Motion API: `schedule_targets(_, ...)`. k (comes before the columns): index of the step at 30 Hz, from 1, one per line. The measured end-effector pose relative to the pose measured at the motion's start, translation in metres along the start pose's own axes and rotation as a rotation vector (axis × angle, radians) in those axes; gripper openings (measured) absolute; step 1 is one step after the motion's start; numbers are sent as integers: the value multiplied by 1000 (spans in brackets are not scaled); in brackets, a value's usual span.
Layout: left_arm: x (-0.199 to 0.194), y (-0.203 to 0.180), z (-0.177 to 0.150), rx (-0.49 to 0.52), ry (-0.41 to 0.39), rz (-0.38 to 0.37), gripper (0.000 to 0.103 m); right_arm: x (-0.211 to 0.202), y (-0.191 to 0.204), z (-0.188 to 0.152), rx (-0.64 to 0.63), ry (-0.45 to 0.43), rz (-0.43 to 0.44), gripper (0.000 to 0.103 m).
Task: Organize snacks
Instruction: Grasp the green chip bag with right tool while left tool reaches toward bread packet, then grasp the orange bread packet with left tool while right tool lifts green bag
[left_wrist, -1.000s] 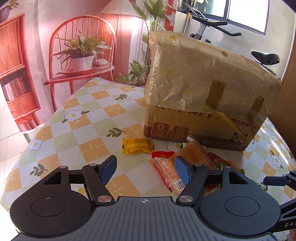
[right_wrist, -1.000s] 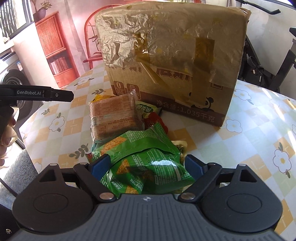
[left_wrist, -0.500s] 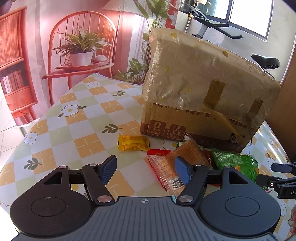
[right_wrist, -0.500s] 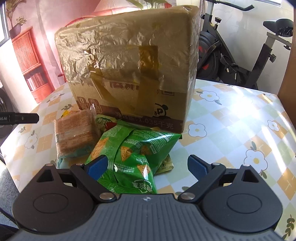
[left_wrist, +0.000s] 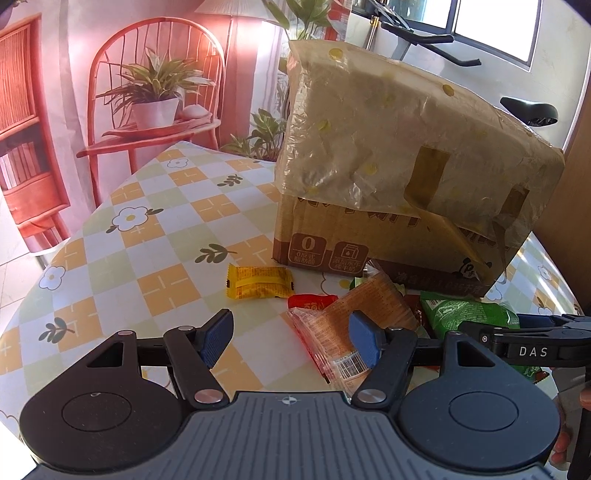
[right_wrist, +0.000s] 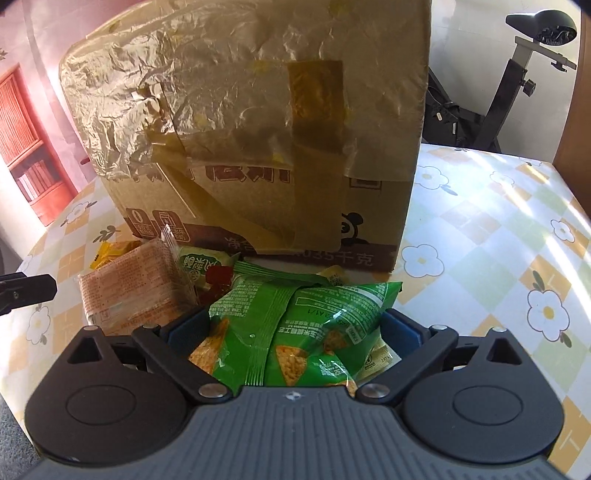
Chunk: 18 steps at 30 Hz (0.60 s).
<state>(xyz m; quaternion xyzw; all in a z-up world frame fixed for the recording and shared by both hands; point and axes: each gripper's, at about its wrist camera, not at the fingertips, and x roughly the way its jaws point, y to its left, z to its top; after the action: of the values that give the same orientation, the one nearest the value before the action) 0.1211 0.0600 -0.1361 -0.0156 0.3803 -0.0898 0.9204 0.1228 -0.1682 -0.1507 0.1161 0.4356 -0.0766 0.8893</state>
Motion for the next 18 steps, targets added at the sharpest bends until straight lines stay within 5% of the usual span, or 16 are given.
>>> schedule_targets(10, 9, -1, 0, 17, 22, -21, 72, 11, -21, -9, 77, 88, 126, 99)
schedule_targets(18, 17, -12, 0, 90, 49, -116, 72, -13, -20, -13, -21, -9, 145, 81)
